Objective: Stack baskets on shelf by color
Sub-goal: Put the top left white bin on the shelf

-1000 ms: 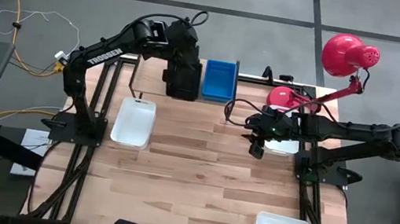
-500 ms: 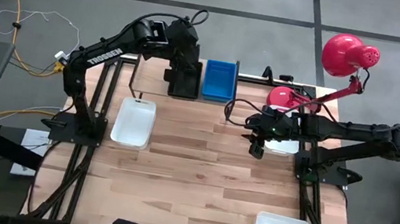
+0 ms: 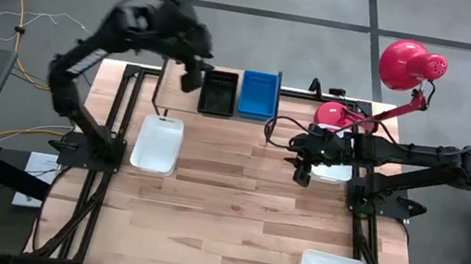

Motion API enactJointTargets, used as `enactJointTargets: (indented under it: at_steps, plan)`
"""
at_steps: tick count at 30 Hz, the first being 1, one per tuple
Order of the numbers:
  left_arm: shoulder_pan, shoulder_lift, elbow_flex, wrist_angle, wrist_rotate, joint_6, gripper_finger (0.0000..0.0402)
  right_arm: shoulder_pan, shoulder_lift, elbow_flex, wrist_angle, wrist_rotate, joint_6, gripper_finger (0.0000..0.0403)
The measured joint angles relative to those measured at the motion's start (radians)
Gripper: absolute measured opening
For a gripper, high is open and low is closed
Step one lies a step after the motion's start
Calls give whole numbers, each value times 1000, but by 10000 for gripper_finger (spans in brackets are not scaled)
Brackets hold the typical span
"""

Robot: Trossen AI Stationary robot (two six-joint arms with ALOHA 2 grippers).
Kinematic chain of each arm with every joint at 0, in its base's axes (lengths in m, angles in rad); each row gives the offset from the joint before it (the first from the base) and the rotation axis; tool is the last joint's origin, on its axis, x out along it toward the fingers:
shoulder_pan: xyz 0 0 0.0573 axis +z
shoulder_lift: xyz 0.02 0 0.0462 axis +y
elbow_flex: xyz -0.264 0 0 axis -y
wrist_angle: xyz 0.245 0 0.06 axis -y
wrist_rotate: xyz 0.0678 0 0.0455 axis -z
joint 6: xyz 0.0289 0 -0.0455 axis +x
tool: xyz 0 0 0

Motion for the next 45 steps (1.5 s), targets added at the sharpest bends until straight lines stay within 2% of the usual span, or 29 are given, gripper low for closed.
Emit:
enactJointTargets:
  at_steps: [2,5,13,17,22,30,34,38,45]
  plan:
    - [3,-78,-80,58,90,-32,126,0,0,0,0,0,0,139]
    - [-44,-229,-286,199,133,-69,118,0,0,0,1,0,0,139]
    - [-295,-665,-994,475,104,-221,111,0,0,0,2,0,-7,139]
    - [-454,-788,-1190,451,-2,-358,111,0,0,0,13,-1,-11,139]
    - [-631,-809,-1244,403,-59,-517,125,0,0,0,16,-1,-11,139]
    - [-827,-651,-1244,261,-174,-603,181,0,0,1,23,-1,4,139]
    - [-872,-546,-1244,206,-236,-606,208,0,0,1,23,-1,7,139]
    - [-891,-462,-1244,212,-241,-606,227,0,0,1,23,-1,7,139]
    - [-892,-351,-1244,212,-256,-609,235,0,0,1,23,-1,4,139]
